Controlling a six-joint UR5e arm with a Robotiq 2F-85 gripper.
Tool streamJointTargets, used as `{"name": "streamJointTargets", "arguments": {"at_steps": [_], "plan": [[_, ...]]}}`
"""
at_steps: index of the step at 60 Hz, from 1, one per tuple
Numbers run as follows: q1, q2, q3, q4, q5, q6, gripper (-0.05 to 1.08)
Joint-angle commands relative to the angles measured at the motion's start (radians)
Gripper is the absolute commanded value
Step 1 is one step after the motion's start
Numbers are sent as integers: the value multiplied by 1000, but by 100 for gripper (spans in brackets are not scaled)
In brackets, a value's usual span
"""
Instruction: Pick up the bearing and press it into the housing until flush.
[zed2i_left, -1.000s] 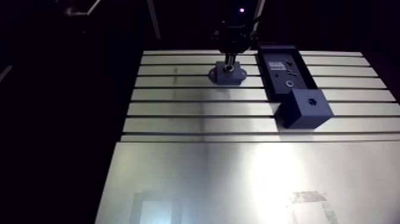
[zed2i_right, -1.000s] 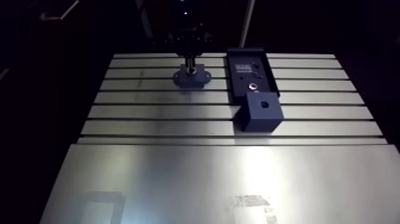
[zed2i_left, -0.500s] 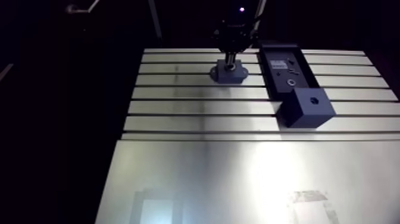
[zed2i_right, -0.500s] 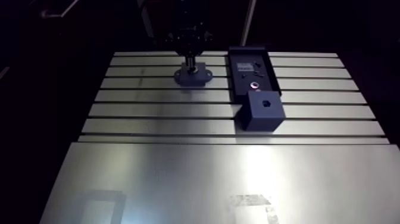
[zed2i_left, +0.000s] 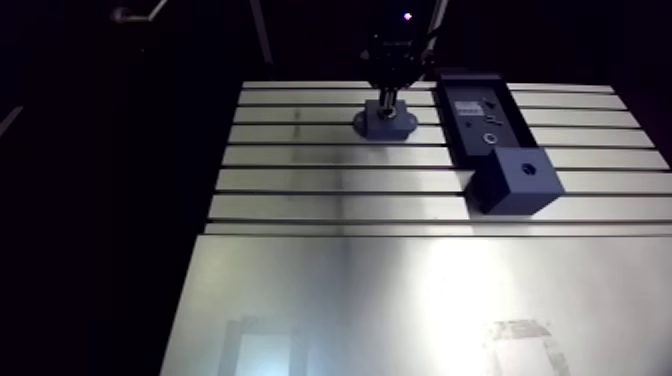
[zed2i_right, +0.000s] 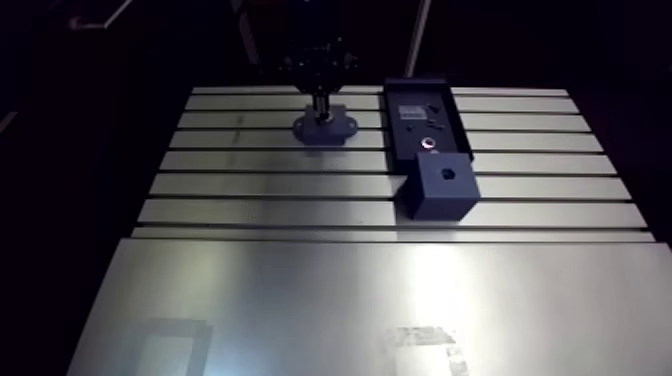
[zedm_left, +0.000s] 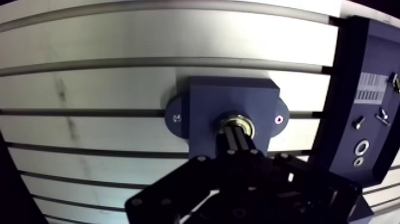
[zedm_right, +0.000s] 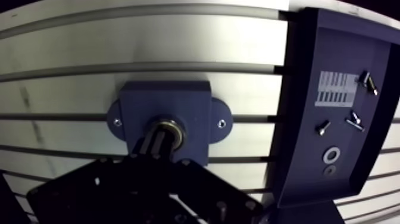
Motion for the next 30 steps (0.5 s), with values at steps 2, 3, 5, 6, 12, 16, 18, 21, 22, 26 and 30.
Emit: {"name": "streamJointTargets", "arguments": {"at_steps": [2, 3, 5, 6, 12, 16, 18, 21, 22, 26, 30], "plan": [[1, 1, 0, -1, -3, -2, 108], [1, 1, 0, -1, -4, -2, 108], [1, 1, 0, -1, -4, -2, 108], [1, 1, 0, 0, -4, -2, 108], [1, 1, 2, -1, -3, -2, 108], [0, 1, 0, -1, -3, -2, 108], [0, 1, 0, -1, -2, -2, 108], [0, 1, 0, -1, -3, -2, 108], [0, 1, 0, -1, -3, -2, 108], [0, 1, 2, -1, -3, -3, 108], [0, 1, 2, -1, -2, -3, 108]]}}
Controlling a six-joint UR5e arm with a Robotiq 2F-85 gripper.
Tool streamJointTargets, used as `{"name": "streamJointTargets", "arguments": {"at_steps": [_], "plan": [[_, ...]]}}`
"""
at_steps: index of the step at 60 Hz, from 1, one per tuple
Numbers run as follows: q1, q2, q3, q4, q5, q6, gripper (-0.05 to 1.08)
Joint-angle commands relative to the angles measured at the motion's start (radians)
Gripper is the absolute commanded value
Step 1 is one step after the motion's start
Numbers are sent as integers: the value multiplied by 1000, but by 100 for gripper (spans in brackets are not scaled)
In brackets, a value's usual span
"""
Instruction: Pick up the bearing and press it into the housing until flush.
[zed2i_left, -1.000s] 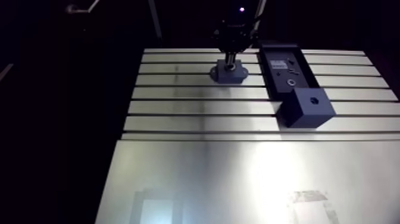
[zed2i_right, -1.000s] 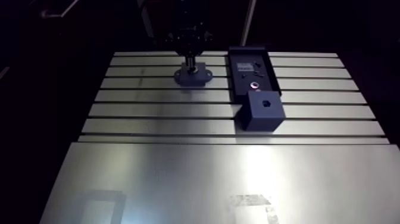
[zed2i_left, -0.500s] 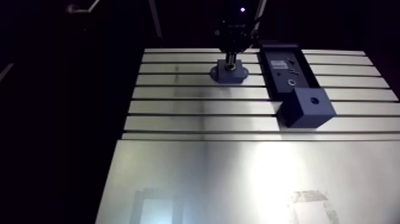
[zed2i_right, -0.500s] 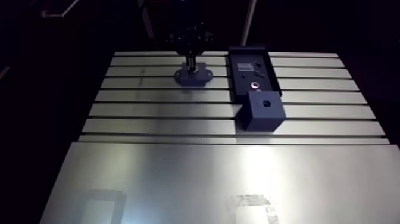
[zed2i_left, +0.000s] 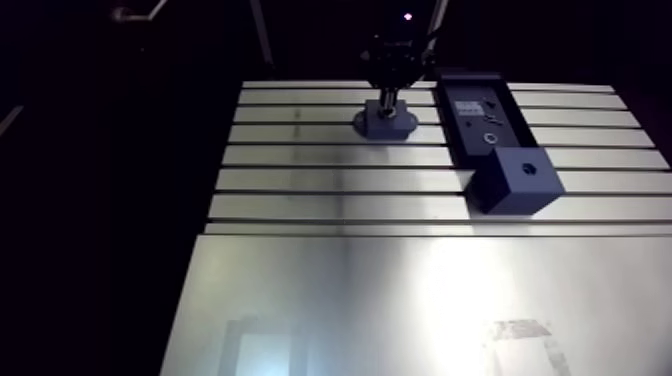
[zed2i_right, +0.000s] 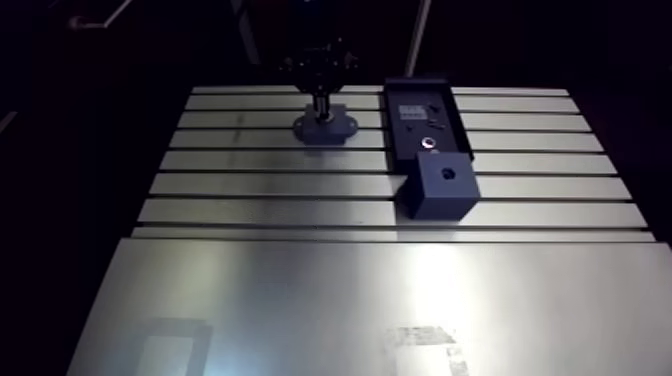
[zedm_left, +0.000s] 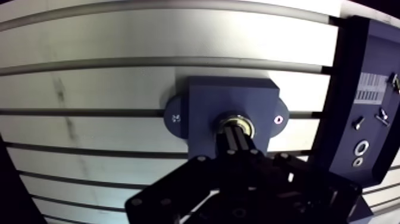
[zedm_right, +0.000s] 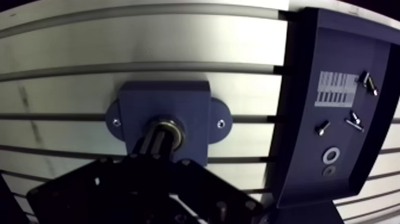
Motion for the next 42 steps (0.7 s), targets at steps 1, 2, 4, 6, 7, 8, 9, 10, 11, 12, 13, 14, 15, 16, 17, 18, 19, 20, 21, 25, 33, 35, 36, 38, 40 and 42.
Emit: {"name": "streamJointTargets", "arguments": {"at_steps": [1, 2, 4, 6, 7, 8, 9, 10, 11, 12, 13, 14, 15, 16, 17, 18, 19, 20, 21, 25, 33, 35, 36, 38, 40, 42], "plan": [[-1, 0, 1, 0, 1, -1, 108], [-1, 0, 1, 0, 1, -1, 108], [-1, 0, 1, 0, 1, -1, 108], [-1, 0, 1, 0, 0, -3, 108], [-1, 0, 1, 0, 0, -7, 108], [-1, 0, 1, 0, 0, -7, 108], [-1, 0, 1, 0, 0, -10, 108], [-1, 0, 1, 0, 0, -12, 108], [-1, 0, 1, 0, 0, -12, 108], [-1, 0, 1, 0, 0, -12, 108], [-1, 0, 1, 0, 0, -12, 108], [-1, 0, 1, 0, 0, -12, 108], [-1, 0, 1, 0, 0, -12, 108], [-1, 1, 1, 0, 0, -13, 108], [-1, 1, 1, 0, 0, -13, 108], [-1, 2, 1, 0, 0, -13, 108], [-1, 2, 1, 0, 0, -13, 108], [-1, 2, 1, 0, 0, -14, 108], [-1, 2, 1, 0, 0, -14, 108], [-1, 2, 1, 0, 0, -14, 108], [-2, 2, 3, 0, 0, -14, 108], [-2, 2, 4, 0, 0, -14, 108], [-2, 2, 4, 0, 0, -14, 108], [-5, 2, 4, 0, 0, -14, 108], [-5, 2, 4, 0, 0, -14, 108], [-7, 2, 4, 0, 0, -14, 108]]}}
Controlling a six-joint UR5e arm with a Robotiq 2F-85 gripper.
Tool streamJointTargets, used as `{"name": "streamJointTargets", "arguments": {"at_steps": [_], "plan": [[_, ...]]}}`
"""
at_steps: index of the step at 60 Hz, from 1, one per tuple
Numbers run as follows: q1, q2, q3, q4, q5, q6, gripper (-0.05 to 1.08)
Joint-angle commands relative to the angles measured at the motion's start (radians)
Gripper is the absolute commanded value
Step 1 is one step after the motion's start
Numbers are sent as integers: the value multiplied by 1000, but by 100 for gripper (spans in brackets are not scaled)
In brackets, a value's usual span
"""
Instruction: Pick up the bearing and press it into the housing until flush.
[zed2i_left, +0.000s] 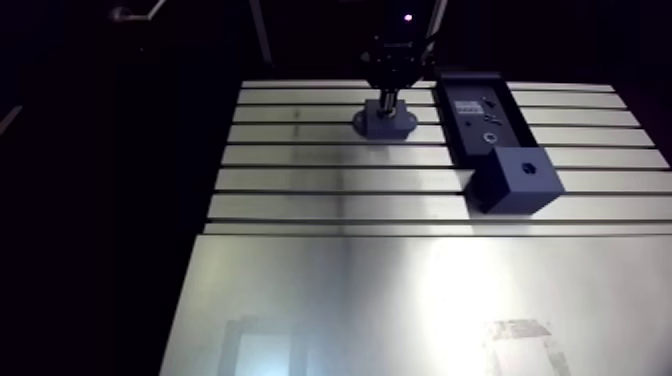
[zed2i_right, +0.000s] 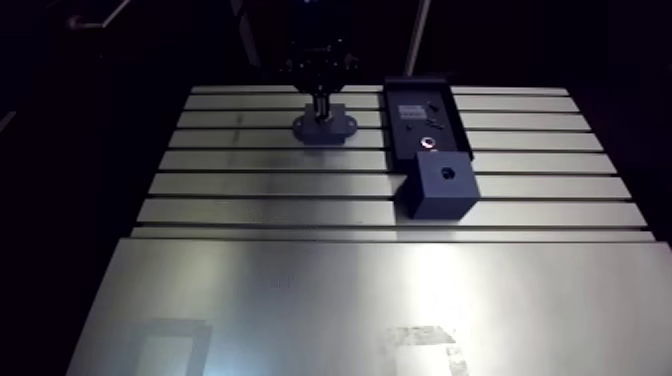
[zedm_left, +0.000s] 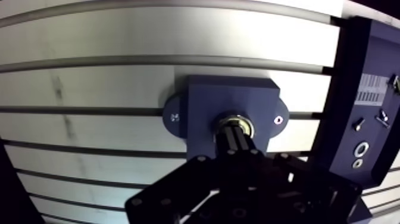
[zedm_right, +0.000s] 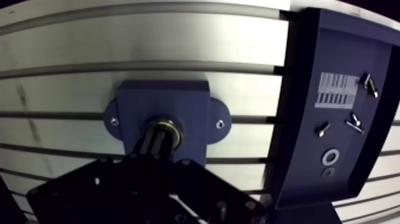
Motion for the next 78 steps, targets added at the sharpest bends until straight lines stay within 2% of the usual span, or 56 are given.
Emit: {"name": "streamJointTargets", "arguments": {"at_steps": [1, 78], "plan": [[-5, 0, 2, 0, 0, 0, 108], [-8, 8, 6, -1, 5, -16, 108]]}}
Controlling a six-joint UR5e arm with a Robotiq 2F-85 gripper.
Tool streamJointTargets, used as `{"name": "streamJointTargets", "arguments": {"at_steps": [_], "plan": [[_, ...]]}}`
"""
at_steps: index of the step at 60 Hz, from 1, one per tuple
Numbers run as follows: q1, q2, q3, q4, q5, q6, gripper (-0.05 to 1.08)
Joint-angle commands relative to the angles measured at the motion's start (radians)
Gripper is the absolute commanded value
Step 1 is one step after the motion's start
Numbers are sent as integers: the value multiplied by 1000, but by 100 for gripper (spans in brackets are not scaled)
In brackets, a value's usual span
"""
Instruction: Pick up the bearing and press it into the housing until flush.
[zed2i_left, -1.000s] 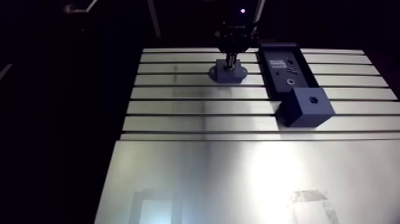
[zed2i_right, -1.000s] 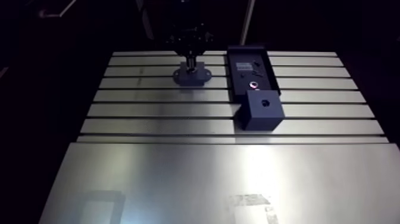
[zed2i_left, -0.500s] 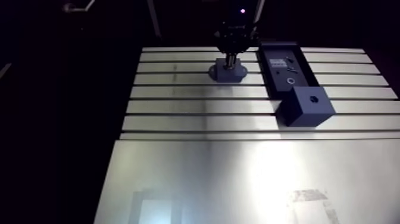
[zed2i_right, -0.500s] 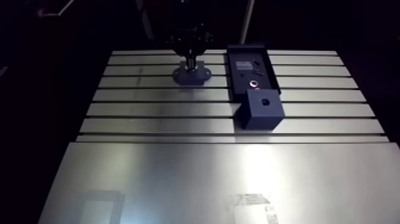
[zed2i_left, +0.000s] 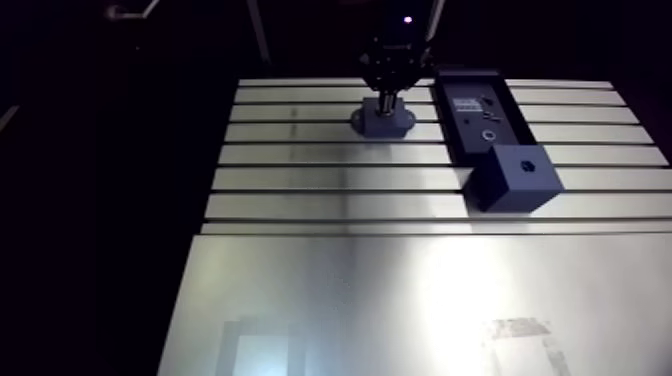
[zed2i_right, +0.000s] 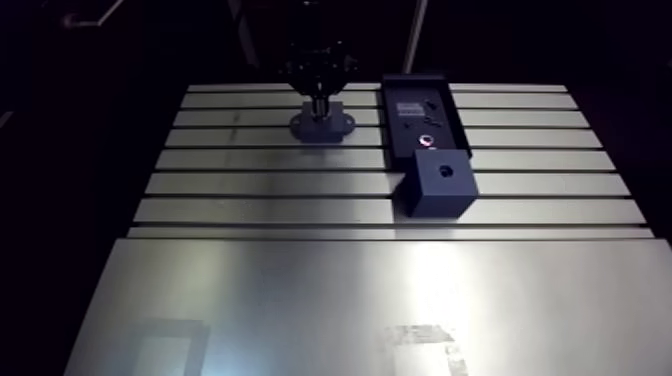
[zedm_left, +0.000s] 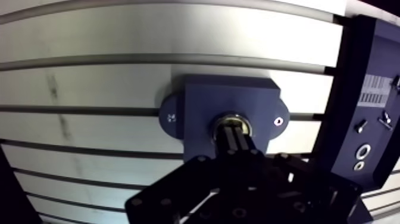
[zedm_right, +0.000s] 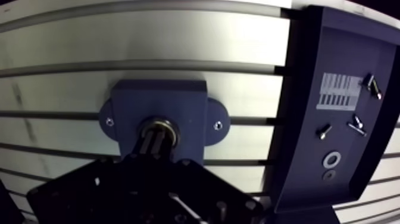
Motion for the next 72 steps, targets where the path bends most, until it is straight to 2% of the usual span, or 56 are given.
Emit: {"name": "streamJointTargets", "arguments": {"at_steps": [1, 72], "plan": [[-1, 1, 1, 0, -1, -4, 108], [3, 8, 3, 0, -1, -7, 108]]}}
